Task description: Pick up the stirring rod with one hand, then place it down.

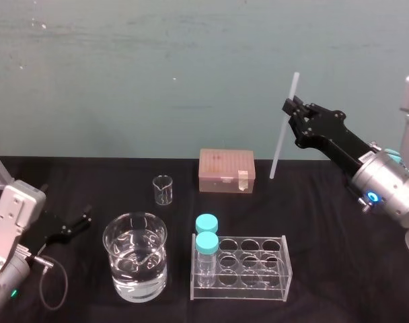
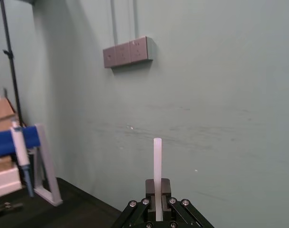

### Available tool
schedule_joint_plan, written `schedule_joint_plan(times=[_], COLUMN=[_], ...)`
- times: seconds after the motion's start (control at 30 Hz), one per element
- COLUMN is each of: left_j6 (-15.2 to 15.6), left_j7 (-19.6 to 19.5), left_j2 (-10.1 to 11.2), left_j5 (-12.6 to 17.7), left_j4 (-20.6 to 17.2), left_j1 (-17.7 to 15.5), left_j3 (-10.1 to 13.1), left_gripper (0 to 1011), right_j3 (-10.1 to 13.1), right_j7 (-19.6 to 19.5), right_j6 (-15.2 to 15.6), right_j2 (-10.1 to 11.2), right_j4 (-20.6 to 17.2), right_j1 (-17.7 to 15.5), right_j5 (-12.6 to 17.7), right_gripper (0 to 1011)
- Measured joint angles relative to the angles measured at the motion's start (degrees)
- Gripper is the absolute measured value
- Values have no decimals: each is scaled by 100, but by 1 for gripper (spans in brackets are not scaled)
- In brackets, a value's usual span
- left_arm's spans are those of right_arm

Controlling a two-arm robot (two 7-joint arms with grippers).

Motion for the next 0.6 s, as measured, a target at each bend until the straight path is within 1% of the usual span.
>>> schedule_joint_plan(times=[0.1, 0.13, 0.23, 0.27, 0.33, 0.37, 0.4, 0.43, 0.47, 0.53, 0.57, 0.6], left_j6=[0, 0, 0, 0, 0, 0, 0, 0, 0, 0, 0, 0], left_j7=[0, 0, 0, 0, 0, 0, 0, 0, 0, 0, 0, 0], left_j2=[0, 0, 0, 0, 0, 0, 0, 0, 0, 0, 0, 0], left_j5=[0, 0, 0, 0, 0, 0, 0, 0, 0, 0, 0, 0], left_j4=[0, 0, 0, 0, 0, 0, 0, 0, 0, 0, 0, 0], left_j1=[0, 0, 0, 0, 0, 0, 0, 0, 0, 0, 0, 0], left_j3=[0, 0, 0, 0, 0, 0, 0, 0, 0, 0, 1, 0], left_gripper=[1005, 1005, 1005, 1005, 1005, 1005, 1005, 1005, 1005, 1005, 1005, 1005], right_j3=[115, 177, 261, 304, 338, 357, 390, 405, 436, 459, 475, 475], right_j7=[70, 87, 122, 165, 216, 242, 287, 314, 379, 459, 570, 570], right_j6=[129, 189, 259, 291, 311, 315, 318, 317, 301, 252, 183, 183], right_j2=[88, 156, 275, 366, 463, 510, 611, 656, 746, 815, 881, 881], right_j4=[-255, -412, -634, -768, -893, -949, -1050, -1100, -1180, -1239, -1297, -1297], right_j1=[-172, -281, -446, -558, -657, -704, -801, -846, -940, -1017, -1106, -1106], right_j5=[159, 235, 340, 398, 448, 468, 508, 526, 564, 614, 672, 672], right_gripper=[75, 75, 75, 75, 75, 75, 75, 75, 75, 75, 75, 75])
